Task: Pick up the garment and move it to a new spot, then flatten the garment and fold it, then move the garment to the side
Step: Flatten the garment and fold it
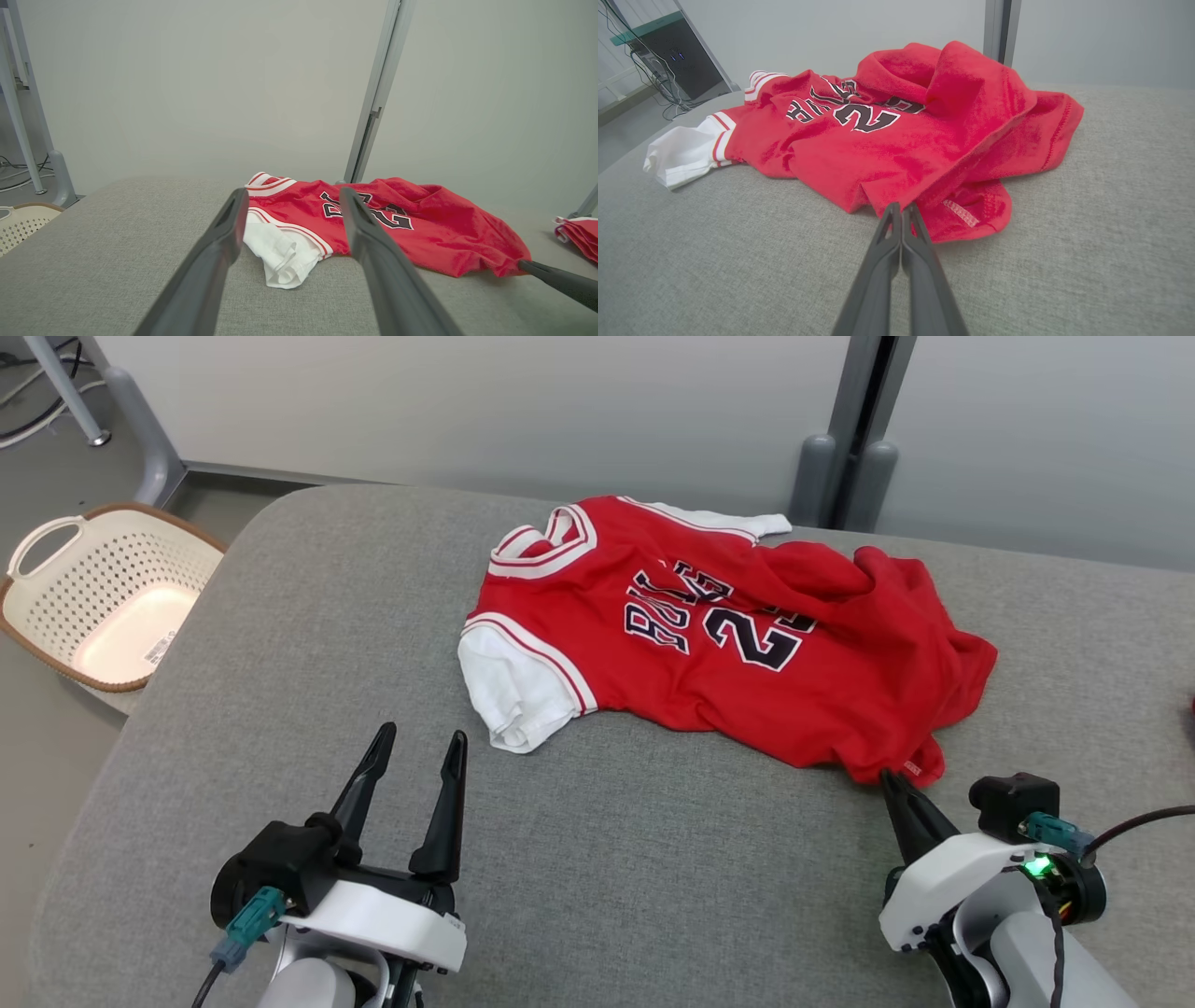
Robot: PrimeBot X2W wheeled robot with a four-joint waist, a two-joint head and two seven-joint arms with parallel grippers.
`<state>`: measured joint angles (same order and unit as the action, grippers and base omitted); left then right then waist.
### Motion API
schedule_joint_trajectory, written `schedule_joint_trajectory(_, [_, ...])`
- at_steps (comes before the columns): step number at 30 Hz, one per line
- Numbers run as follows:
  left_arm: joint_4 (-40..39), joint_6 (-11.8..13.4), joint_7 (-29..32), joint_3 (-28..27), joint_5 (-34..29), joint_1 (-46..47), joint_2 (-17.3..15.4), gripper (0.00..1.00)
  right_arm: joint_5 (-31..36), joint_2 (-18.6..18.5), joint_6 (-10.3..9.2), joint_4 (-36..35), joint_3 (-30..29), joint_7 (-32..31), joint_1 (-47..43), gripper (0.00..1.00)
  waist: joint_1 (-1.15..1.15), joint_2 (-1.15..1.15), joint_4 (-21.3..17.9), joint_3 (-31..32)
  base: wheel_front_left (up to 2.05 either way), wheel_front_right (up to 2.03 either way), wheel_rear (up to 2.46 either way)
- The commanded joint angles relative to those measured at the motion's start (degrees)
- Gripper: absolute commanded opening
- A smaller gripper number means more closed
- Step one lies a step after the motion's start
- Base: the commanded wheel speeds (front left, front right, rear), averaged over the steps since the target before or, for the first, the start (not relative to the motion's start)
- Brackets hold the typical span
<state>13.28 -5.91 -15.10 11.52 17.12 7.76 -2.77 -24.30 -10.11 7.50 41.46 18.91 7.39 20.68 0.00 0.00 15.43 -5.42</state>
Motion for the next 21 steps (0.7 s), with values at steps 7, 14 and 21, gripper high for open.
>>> schedule_joint_trajectory(7, [0.29,0.07,-0.02,-1.15,-0.68,-1.28,-0.21,1.0,-2.74,-1.23,-0.02,-3.83,4.59,-0.19,-2.41,0.0,0.0,0.0,-2.78,3.19,0.0,0.0,0.0])
schedule_joint_trajectory(14, [-0.03,0.09,-0.02,-2.14,-1.06,-2.83,-0.2,1.0,-8.12,-4.04,-0.02,-12.46,8.84,-3.32,-7.32,0.0,0.0,0.0,-4.78,5.48,0.0,0.0,0.0])
schedule_joint_trajectory(21, [-0.43,-0.05,-0.01,-1.38,-0.55,-2.9,-0.22,1.0,-11.68,-8.21,-0.02,-21.36,7.63,-6.89,-7.86,0.0,0.0,0.0,-4.12,5.23,0.0,0.0,0.0])
